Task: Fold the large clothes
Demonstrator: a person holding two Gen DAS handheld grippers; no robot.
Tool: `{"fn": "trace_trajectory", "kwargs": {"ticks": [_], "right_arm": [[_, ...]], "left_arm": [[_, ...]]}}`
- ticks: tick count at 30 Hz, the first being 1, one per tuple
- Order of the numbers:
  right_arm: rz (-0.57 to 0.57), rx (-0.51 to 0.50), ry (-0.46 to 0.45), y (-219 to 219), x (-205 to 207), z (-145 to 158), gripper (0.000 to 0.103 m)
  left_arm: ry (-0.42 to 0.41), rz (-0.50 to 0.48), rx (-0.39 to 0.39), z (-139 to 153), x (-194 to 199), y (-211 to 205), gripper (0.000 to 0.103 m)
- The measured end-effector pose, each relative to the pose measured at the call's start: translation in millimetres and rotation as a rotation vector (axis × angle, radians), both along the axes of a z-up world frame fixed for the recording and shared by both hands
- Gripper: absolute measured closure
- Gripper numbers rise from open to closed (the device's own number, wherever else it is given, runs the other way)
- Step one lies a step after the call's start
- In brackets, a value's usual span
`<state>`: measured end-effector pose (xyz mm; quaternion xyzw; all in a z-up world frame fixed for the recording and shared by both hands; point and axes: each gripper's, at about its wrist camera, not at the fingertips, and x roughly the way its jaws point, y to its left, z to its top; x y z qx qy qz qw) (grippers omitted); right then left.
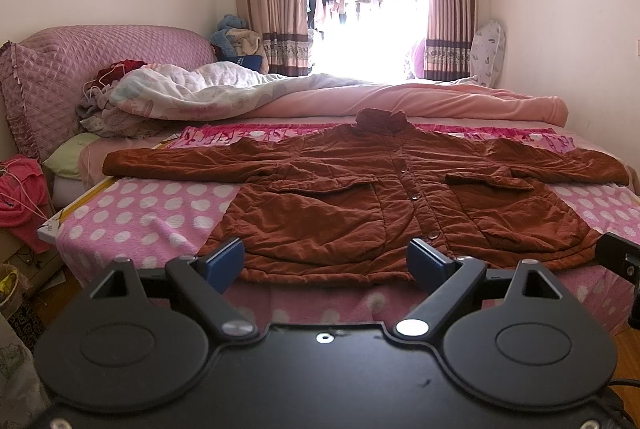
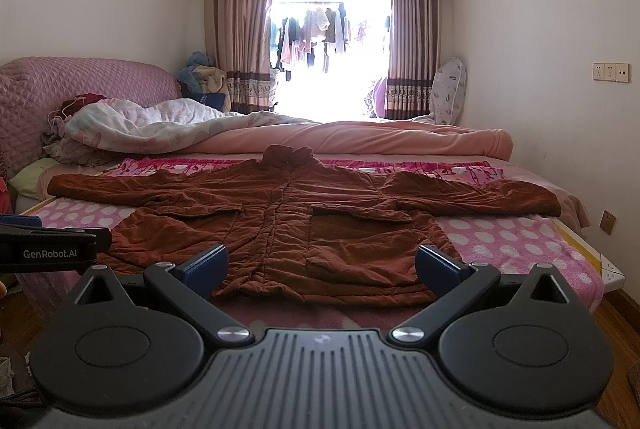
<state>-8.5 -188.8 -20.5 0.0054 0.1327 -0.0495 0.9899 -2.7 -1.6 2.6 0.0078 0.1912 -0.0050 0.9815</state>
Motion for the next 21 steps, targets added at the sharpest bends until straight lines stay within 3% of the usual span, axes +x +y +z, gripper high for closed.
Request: {"fn": "trace_trajectory", "kwargs": {"ticks": [21], "right_arm": [[0.000, -0.001, -0.001, 0.7, -0.1, 0.0, 0.000]], "left_arm": [[-0.002, 0.003, -0.003, 1.8, -2.5, 1.5, 0.013]]}}
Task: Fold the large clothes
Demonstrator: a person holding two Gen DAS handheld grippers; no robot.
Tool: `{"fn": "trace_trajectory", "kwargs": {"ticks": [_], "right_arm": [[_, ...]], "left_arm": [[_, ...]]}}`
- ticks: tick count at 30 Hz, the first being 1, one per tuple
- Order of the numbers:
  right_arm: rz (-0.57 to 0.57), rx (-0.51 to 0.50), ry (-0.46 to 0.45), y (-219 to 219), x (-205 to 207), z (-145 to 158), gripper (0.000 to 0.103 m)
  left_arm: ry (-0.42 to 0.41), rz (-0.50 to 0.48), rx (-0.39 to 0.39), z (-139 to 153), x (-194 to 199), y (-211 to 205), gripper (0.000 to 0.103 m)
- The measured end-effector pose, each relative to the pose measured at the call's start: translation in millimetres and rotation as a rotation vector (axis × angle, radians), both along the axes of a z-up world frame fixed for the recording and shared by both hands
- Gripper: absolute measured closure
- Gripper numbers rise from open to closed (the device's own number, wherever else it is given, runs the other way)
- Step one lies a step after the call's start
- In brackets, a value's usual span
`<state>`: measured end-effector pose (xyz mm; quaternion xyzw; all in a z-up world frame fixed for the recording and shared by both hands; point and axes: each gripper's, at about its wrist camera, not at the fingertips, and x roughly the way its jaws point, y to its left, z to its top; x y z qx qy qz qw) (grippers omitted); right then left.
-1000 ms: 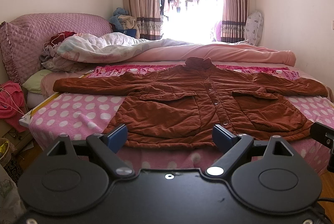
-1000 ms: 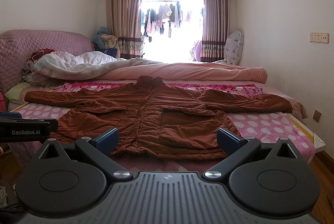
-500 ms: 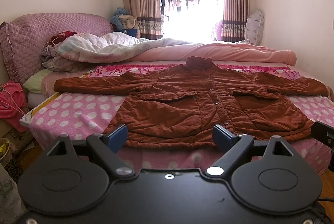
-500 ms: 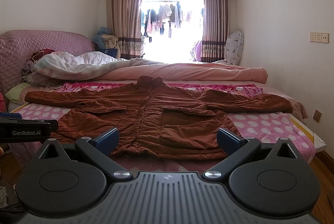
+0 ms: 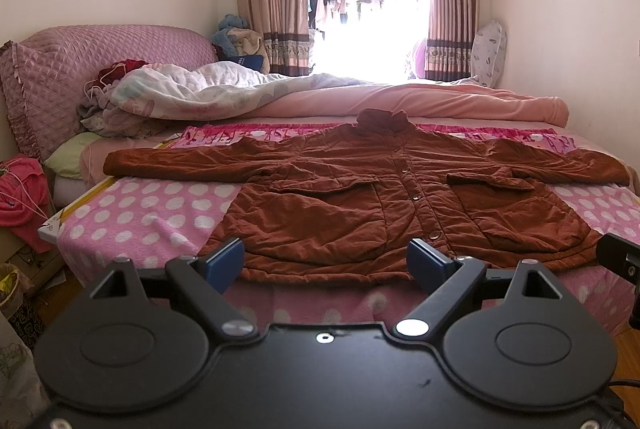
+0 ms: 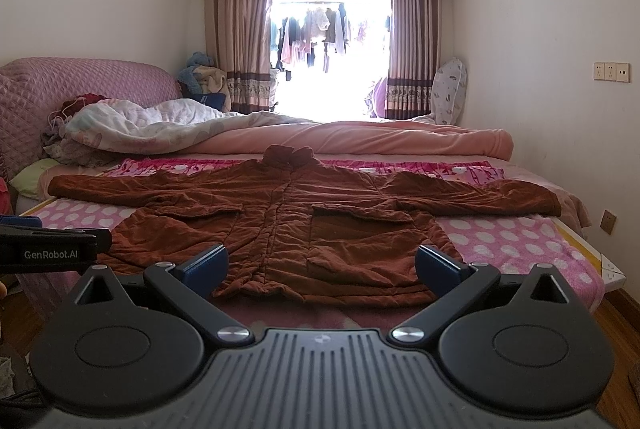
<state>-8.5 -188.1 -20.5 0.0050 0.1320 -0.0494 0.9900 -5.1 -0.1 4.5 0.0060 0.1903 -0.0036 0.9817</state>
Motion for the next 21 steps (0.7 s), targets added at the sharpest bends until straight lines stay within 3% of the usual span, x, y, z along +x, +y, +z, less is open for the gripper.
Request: {"fn": "trace_trajectory", "kwargs": {"ticks": [13, 21], "right_arm": [[-0.008, 0.008, -0.001, -3.5, 4.1, 8.8, 0.000], [-0.027, 0.018, 0.032, -10.4, 28.5, 11.8, 0.000]], "left_arm": [[0.011, 0.028, -0.022, 3.4, 9.6, 2.5, 0.013], [0.048, 0.038, 0.007, 7.3, 49.1, -1.6, 0.013]]}}
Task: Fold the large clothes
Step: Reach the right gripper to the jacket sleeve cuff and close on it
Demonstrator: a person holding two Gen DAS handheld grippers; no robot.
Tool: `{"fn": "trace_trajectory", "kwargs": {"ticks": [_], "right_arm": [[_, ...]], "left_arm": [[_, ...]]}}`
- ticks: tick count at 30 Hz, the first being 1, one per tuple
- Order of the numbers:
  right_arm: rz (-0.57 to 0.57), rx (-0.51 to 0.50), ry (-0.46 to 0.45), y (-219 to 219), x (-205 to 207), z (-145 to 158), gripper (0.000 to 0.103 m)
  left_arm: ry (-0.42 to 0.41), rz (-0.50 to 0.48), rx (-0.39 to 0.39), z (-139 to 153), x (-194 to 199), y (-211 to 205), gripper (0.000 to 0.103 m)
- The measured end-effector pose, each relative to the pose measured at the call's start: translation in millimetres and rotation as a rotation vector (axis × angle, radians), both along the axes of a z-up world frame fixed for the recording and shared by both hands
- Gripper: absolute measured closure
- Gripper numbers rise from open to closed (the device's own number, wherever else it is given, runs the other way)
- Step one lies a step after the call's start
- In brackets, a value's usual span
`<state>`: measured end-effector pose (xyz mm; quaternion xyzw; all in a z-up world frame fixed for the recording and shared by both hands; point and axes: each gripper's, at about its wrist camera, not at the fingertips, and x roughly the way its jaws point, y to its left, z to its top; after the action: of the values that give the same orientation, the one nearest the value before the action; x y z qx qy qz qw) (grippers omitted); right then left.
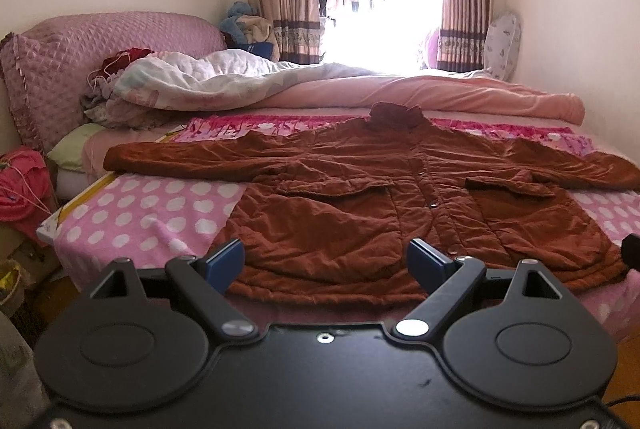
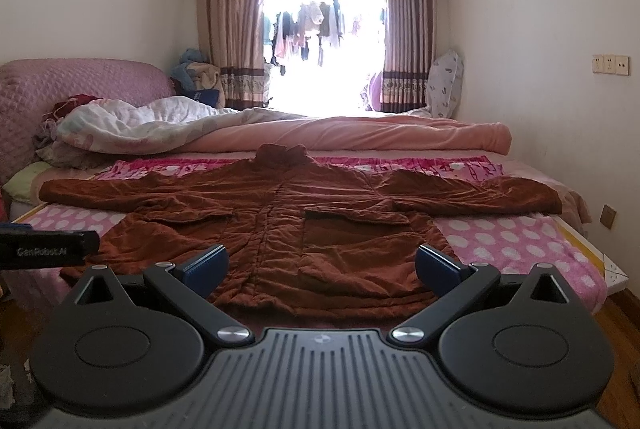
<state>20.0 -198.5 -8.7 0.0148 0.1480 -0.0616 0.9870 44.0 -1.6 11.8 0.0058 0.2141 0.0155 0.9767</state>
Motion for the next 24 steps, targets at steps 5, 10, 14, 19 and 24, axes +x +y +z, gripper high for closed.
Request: {"fn": "trace_trajectory", "kwargs": {"ticks": [5, 10, 14, 19, 24], "right_arm": [[-0.034, 0.015, 0.043, -16.1, 35.9, 0.3, 0.000], [-0.092, 0.012, 0.086, -40.6, 72.5, -3.1, 0.000], [-0.143, 0.011, 0.108, -67.7, 103.3, -8.2, 0.000], [-0.208, -0.008, 0.105, -114.4, 147.8, -13.5, 0.000], [-0.280, -0.003, 0.102, -181.8, 191.7, -18.9, 0.000]], "left_arm": [[0.031, 0.009, 0.014, 0.9, 36.9, -1.2, 0.013], [0.083, 0.031, 0.038, -2.8, 81.5, -3.5, 0.013], [0.118, 0.059, 0.084, -7.6, 126.2, -4.4, 0.013], [0.150, 0.112, 0.089, -5.6, 178.1, -1.3, 0.013], [0.214, 0.143, 0.063, -5.3, 232.1, 0.6, 0.013]]}}
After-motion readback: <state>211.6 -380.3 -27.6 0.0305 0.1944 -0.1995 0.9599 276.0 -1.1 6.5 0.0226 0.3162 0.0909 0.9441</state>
